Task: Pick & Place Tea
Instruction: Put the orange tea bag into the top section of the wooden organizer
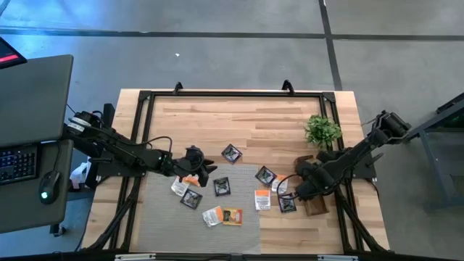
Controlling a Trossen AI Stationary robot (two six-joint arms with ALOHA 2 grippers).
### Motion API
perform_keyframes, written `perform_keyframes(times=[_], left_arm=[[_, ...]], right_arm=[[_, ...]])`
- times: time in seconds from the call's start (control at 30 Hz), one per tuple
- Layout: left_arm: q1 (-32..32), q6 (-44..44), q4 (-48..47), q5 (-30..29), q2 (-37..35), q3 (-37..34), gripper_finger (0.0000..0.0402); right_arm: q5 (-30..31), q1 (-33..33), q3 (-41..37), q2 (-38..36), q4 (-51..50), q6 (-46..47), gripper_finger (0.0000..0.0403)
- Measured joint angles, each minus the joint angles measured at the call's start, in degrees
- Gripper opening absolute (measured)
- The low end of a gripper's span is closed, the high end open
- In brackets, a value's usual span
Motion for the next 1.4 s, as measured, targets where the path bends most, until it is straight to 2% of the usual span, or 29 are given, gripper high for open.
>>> perform_keyframes(times=[0.1, 0.23, 0.43, 0.73, 0.93, 1.1, 1.2, 1.4], left_arm=[[0.0, 0.0, 0.0, 0.0, 0.0, 0.0, 0.0147], [0.0, 0.0, 0.0, 0.0, 0.0, 0.0, 0.0147], [0.0, -0.4, 0.4, -0.2, 0.0, 0.0, 0.0147], [0.0, -1.4, 0.3, -0.2, 0.0, 0.0, 0.0147], [0.0, -1.5, 0.3, -0.2, 0.0, 0.0, 0.0147], [0.0, -1.4, 0.3, -0.3, 0.0, 0.0, 0.0147], [0.0, -1.4, 0.3, -0.2, 0.0, 0.0, 0.0147], [0.0, -1.4, 0.0, 0.2, 0.0, 0.0, 0.0147]], right_arm=[[-0.2, 0.0, -1.9, 0.0, 3.6, -1.8, 0.0018], [1.0, -1.3, -5.0, 0.0, 5.8, -2.4, 0.0004], [5.6, -5.6, -6.6, 0.0, 6.3, -3.2, 0.0008], [5.4, -10.7, -6.5, 0.0, 6.7, -7.9, 0.0005], [1.1, -10.9, -0.9, 0.0, 0.0, -12.4, 0.0006], [3.1, -10.7, 2.5, 0.0, -0.6, -16.2, 0.0003], [4.9, -11.3, 2.4, 0.0, -0.7, -16.3, 0.0004], [2.6, -13.3, -0.2, 0.0, -0.6, -15.9, 0.0003]])
